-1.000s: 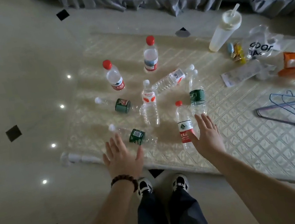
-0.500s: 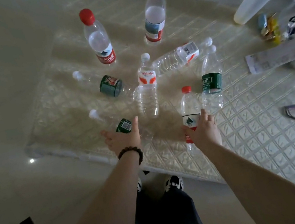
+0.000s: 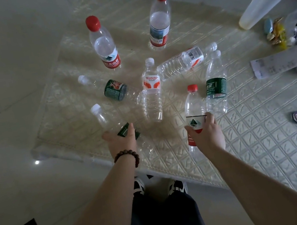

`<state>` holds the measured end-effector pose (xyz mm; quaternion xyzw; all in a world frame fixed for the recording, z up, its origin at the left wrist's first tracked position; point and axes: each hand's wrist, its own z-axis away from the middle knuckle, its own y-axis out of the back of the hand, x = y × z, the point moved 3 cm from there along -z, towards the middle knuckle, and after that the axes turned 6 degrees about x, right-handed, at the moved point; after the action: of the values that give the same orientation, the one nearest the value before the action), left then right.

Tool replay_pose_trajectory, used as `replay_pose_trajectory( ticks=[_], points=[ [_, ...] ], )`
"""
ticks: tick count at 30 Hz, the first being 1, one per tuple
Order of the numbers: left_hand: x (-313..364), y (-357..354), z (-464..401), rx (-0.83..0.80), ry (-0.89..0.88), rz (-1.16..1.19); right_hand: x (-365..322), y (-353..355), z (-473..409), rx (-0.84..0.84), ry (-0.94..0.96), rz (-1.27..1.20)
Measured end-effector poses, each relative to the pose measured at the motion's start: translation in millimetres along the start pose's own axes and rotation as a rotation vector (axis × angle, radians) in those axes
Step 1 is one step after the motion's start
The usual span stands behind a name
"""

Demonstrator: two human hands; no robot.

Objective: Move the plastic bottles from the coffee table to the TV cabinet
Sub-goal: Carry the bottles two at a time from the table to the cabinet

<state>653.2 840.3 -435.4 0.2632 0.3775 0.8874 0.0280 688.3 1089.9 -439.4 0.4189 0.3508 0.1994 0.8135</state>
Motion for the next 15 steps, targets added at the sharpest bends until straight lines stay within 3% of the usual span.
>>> replay_pose_trajectory(
  ticks=[5,15],
  points=[
    [28,51,31,0.027,-0.151,0.017,-29,50,26,0.042,0.045,-0.071],
    [124,153,151,-0.044,-0.631,0.006,-90,206,103,0.248,0.128,-0.284]
  ],
)
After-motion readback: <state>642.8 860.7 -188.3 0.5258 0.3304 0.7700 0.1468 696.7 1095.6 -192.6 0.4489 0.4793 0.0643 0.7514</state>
